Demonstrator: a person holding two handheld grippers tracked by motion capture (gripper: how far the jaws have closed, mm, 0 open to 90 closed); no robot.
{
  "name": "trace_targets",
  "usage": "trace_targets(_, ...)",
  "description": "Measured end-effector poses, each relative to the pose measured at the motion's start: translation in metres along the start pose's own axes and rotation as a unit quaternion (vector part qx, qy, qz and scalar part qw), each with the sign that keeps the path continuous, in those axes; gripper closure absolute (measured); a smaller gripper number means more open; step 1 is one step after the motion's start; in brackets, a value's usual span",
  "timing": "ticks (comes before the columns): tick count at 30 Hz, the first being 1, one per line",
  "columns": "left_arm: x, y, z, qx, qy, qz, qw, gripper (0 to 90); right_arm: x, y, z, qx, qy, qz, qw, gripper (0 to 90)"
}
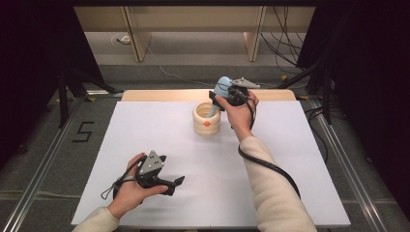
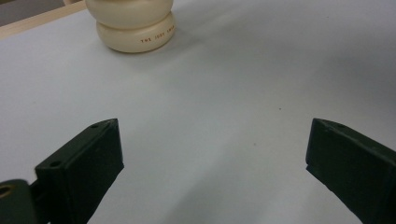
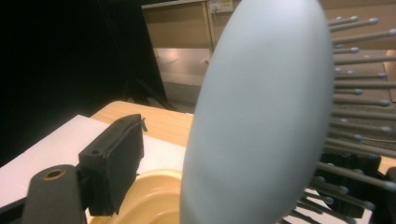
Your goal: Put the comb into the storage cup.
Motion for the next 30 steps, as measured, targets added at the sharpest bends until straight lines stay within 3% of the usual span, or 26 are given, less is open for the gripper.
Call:
trace_targets(10, 0.0, 0.0, 0.0, 0.0, 0.0, -0.001, 1.0, 3.3, -0.003, 0.002, -0.002, 0.004, 0.001, 0.004, 1.0, 15.4)
trace_targets(18, -0.001, -0.001, 0.0, 0.0, 0.001, -0.002, 1.0, 3.3, -0.01, 0.005, -0.004, 0.004, -0.01, -0.006, 0.9999, 14.5)
trace_targets(21, -0.001, -0.001, 0.0, 0.001, 0.001, -0.002, 1.0, 3.3, -0.011, 0.008, -0.006, 0.003, -0.025, 0.002, 0.9997, 13.0)
trace_targets(30, -0.001, -0.002, -0.001, 0.003, 0.001, -0.002, 1.0, 3.3, -0.014, 0.017, -0.008, 0.01, -0.009, 0.002, 0.9999, 9.4)
Point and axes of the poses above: each handheld gripper's, and its own axes: y roughly backward along the jaws, z roughly out of its top, x roughly to its left, the point moved 4 cm from there along -y, roughly forward along the jaws, and after that the axes turned 14 degrees about -y, right-handed, at the moved point
